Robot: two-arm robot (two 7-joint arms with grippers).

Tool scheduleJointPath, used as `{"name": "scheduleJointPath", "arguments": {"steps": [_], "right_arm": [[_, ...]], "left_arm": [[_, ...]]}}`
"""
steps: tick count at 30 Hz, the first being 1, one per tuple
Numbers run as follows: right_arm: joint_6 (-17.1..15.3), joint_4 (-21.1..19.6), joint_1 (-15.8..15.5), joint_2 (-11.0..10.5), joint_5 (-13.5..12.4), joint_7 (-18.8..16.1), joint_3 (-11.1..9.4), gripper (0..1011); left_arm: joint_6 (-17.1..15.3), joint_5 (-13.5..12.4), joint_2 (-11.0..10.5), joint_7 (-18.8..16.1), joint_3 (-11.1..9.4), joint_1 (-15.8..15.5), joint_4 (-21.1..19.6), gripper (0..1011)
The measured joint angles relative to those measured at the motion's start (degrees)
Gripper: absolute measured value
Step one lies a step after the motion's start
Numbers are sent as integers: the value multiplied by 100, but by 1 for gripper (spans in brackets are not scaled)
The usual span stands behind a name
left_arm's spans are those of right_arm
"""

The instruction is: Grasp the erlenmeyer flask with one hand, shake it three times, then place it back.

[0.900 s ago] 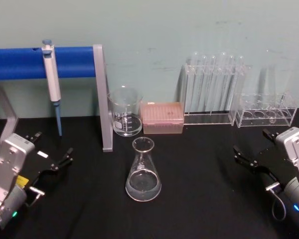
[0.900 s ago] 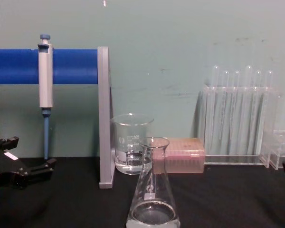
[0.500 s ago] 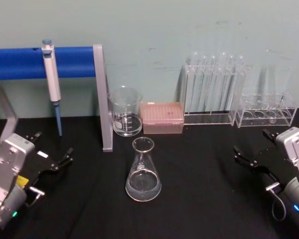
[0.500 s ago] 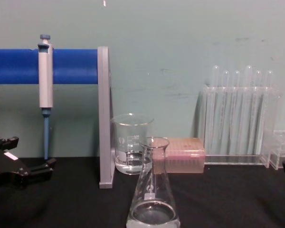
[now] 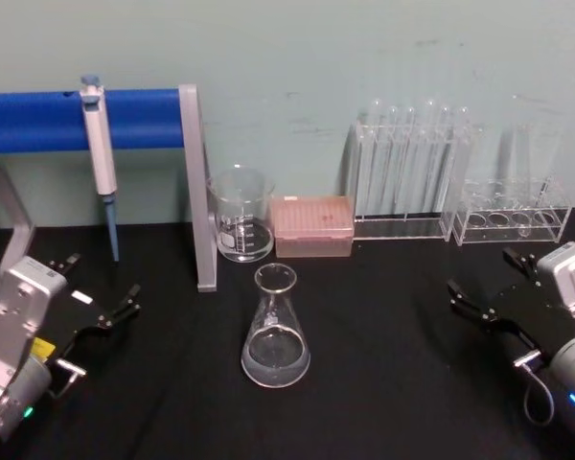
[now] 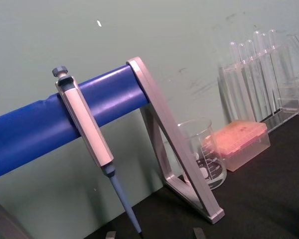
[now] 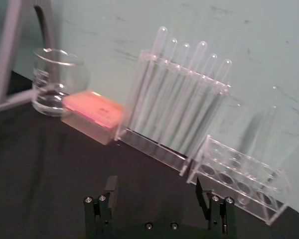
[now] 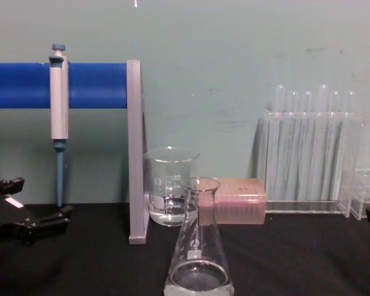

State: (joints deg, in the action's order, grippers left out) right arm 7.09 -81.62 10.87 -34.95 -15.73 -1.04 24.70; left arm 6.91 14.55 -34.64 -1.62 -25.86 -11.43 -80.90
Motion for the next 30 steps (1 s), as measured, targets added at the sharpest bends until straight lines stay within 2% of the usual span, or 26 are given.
{"name": "scheduleJointPath", "arguments": {"steps": [3, 6, 7, 8, 15, 22, 23, 26, 30], "right_arm": [[58, -125, -73, -81, -237, -377, -102, 1000], [103, -216, -114, -147, -353, -621, -141, 1000], [135, -274, -141, -190, -421, -798, -159, 1000], [135, -274, -141, -190, -421, -798, -159, 1000], [266, -467, -195, -282, -709, -1591, -164, 1000], [336, -396, -56, -173, -976, -2395, -59, 1000], [336, -396, -56, -173, -976, -2395, -59, 1000], [339, -277, 55, -74, -1087, -2747, 1, 1000], [322, -135, 177, 41, -1141, -3014, 54, 1000]], "left_arm": [[0, 0, 0, 0, 0, 0, 0, 1001], [0, 0, 0, 0, 0, 0, 0, 1001], [0, 0, 0, 0, 0, 0, 0, 1001], [0, 0, 0, 0, 0, 0, 0, 1001], [0, 0, 0, 0, 0, 0, 0, 1001], [0, 0, 0, 0, 0, 0, 0, 1001], [0, 0, 0, 0, 0, 0, 0, 1001], [0, 0, 0, 0, 0, 0, 0, 1001], [0, 0, 0, 0, 0, 0, 0, 1001]]}}
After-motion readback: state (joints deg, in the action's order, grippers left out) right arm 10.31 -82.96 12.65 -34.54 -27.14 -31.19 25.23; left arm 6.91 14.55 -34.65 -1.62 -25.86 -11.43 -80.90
